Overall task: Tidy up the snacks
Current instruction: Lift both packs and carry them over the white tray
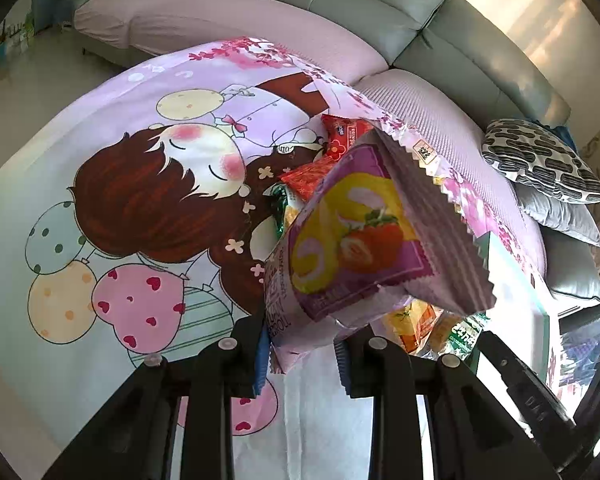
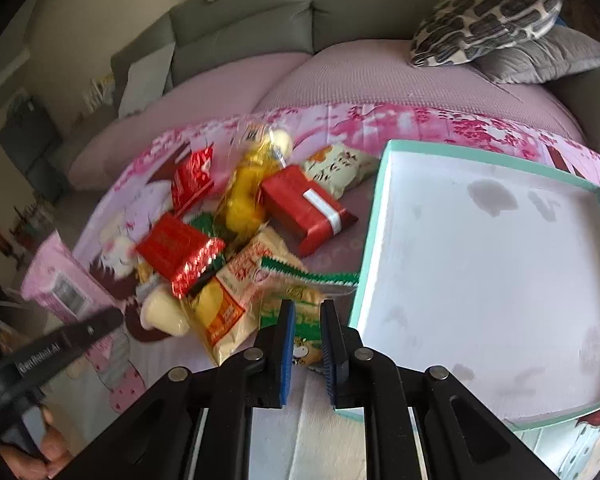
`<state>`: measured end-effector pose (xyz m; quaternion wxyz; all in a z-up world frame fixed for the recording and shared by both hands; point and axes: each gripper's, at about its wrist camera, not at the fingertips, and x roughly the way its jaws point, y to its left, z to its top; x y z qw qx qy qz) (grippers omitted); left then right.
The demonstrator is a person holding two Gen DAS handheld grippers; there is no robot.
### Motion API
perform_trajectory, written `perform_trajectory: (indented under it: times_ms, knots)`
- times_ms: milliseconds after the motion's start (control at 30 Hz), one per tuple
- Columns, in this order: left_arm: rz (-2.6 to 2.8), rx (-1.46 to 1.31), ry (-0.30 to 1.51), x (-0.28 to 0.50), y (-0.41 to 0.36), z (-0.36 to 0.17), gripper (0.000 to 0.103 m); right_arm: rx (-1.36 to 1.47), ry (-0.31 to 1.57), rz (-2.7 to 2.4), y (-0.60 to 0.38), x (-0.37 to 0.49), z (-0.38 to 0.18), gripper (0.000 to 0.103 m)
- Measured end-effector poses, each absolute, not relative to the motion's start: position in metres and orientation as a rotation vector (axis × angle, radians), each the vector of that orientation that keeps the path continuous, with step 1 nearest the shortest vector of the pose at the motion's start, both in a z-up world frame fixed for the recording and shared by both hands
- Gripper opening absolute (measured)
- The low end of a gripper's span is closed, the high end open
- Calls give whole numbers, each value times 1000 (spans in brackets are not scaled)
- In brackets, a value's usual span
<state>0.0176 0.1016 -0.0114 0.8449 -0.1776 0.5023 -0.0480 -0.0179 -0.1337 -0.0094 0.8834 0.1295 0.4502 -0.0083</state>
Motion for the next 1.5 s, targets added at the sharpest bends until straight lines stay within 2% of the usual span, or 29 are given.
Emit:
perform_trajectory:
  times_ms: [33,100,167,333,467,900,1500]
  knots:
    - [-102,-377,1064,17,102,-12,29,253,943,-14,-130,-17,-11,19]
    - [-104,-386,1070,16,102,-13,29,227,958,-17,-125,-15,-14,39]
    - [-105,-395,1071,16,104,-13,29,221,958,-27,-124,-15,-16,51]
    - [-114,-410,1071,16,105,-14,29,241,917,-52,-133,-10,-12,51]
    - [-121,-421,1075,16,106,-15,29,218,880,-50,-134,2,-8,56]
    - [-137,-437,1081,16,106,-17,29,235,907,-36,-135,8,-21,62]
    - [-142,-440,1083,15,105,-18,29,186,930,51,-112,2,-24,62]
